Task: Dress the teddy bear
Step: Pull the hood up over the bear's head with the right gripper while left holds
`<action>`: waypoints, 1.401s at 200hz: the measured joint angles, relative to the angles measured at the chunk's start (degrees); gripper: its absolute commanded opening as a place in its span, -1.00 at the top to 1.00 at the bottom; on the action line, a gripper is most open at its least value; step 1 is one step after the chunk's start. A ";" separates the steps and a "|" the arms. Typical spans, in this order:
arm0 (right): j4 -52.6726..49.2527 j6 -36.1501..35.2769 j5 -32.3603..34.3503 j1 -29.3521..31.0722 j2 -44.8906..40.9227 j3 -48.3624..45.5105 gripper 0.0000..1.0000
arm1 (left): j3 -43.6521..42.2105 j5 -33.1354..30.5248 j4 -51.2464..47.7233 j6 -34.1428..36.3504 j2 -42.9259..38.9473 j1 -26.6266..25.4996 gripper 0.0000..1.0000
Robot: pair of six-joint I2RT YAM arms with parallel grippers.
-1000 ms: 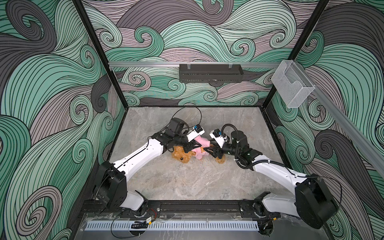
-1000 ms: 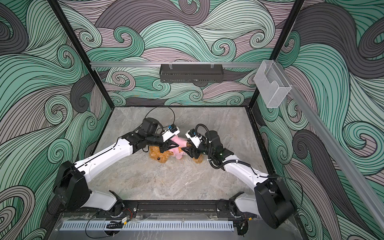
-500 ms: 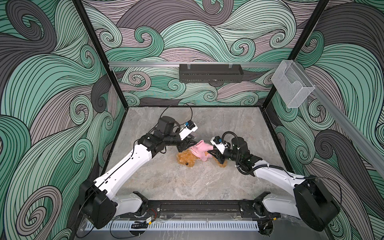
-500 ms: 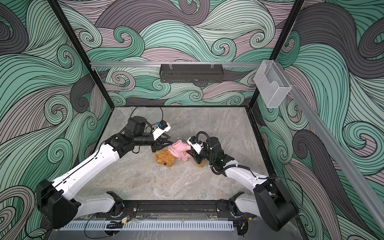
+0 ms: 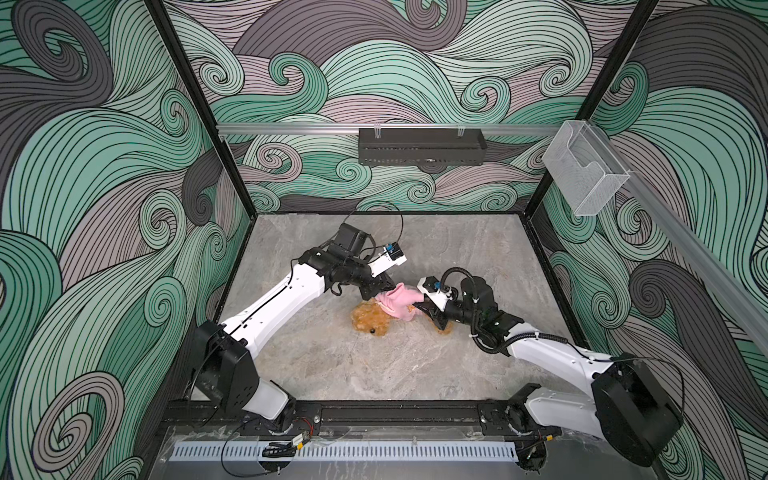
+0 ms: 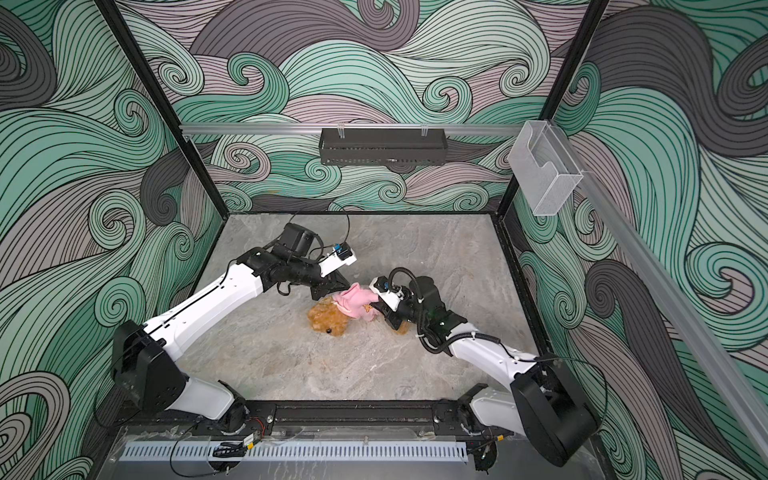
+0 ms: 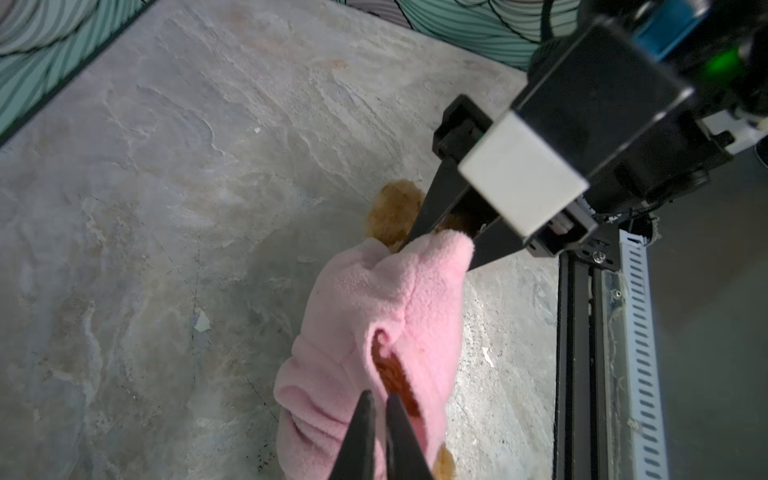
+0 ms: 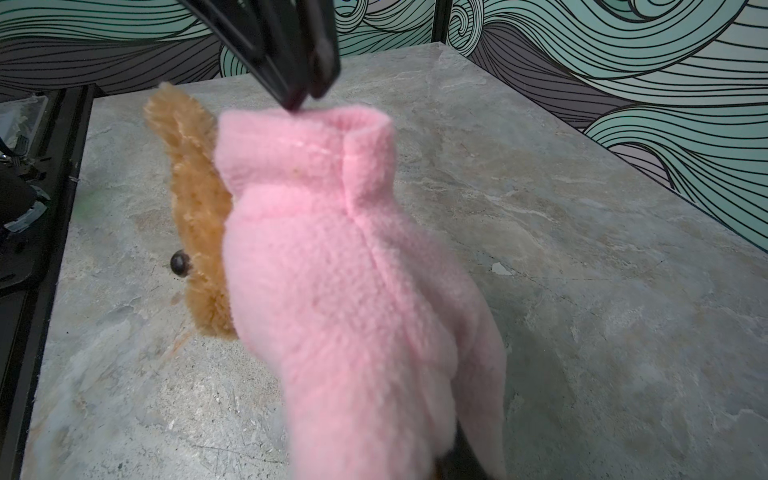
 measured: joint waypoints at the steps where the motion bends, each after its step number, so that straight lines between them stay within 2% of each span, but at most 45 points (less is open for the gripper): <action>1: 0.00 -0.02 0.02 0.02 0.00 0.00 0.58 | 0.04 0.00 -0.09 0.09 0.13 0.00 0.79; 36: -0.02 -0.22 0.20 0.22 0.00 0.00 0.57 | 2.38 2.25 -4.39 2.19 3.87 -0.35 0.71; 98: -0.02 -0.55 0.44 0.26 0.00 0.00 0.58 | 2.40 7.32 -5.40 3.61 4.02 -0.96 0.64; 151: 0.00 -0.11 -0.09 0.26 0.00 0.02 0.58 | 2.75 6.54 -5.97 5.16 5.20 -2.12 0.61; 212: 1.77 2.49 -0.83 0.26 0.66 0.00 0.59 | 3.34 7.87 -6.67 6.29 7.72 -2.62 0.39; 241: 3.63 3.23 -0.87 0.26 1.05 -0.44 0.59 | 3.34 8.61 -6.71 6.43 7.21 -2.60 0.40; 280: 5.38 3.43 -1.05 0.26 1.09 -0.94 0.59 | 2.23 4.76 -5.97 6.19 3.91 -2.51 0.49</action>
